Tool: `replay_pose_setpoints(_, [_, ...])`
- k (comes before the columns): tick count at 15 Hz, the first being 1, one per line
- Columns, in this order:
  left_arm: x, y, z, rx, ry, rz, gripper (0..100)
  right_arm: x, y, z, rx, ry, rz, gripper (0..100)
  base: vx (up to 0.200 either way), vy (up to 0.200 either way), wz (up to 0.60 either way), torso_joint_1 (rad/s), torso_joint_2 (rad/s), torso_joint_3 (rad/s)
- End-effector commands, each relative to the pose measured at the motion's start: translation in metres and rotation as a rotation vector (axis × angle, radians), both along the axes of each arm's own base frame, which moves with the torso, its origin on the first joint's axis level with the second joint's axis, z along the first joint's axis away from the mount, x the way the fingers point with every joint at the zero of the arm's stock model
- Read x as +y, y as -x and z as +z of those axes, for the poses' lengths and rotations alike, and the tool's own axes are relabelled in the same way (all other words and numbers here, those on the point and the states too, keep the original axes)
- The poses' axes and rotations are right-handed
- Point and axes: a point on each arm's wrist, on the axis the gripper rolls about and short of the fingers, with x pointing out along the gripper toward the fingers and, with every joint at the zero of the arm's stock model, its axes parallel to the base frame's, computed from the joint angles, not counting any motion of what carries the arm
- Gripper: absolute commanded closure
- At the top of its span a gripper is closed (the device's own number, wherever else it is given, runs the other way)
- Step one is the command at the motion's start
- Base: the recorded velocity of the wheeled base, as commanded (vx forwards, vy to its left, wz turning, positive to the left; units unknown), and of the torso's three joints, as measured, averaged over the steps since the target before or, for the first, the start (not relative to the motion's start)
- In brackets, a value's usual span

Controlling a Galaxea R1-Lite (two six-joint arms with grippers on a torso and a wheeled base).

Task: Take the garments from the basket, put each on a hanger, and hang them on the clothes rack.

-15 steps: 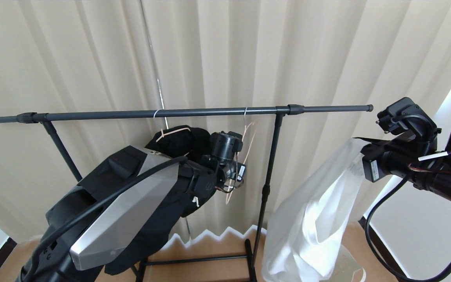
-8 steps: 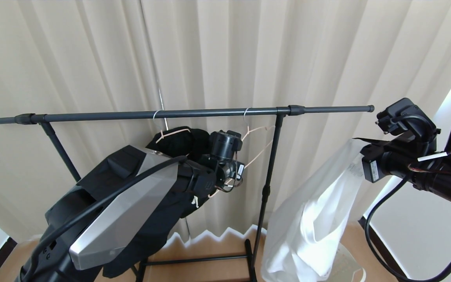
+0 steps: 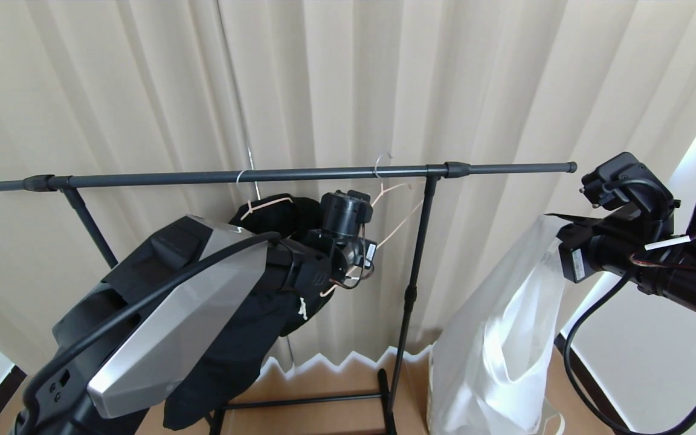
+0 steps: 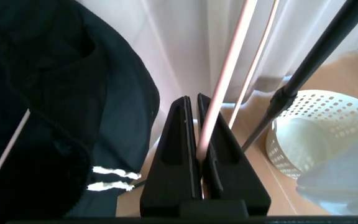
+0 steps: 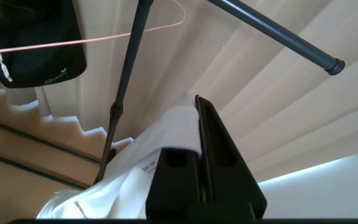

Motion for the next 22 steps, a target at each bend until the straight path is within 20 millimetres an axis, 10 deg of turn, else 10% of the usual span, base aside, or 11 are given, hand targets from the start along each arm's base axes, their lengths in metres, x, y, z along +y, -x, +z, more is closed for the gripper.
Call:
replay_pose_setpoints(1, [0.001, 0.005, 0.016, -0.022, 0.016, -0.004, 100, 0.0, 0.001, 0.001, -0.004, 0.0, 0.001, 100, 0.0, 0.0, 0.0, 0.0, 0.0, 0.0])
replay_pose_setpoints(11, [0.022, 0.054, 0.04, 0.012, -0.033, -0.002, 100, 0.0, 0.0, 0.001, -0.002, 0.0, 0.001, 100, 0.0, 0.0, 0.0, 0.0, 0.0, 0.0])
replay_pose_setpoints(22, [0.123, 0.178, 0.027, 0.006, -0.025, 0.016, 100, 0.026, -0.004, -0.001, -0.006, -0.082, 0.025, 100, 0.0, 0.0, 0.0, 0.0, 0.0, 0.0])
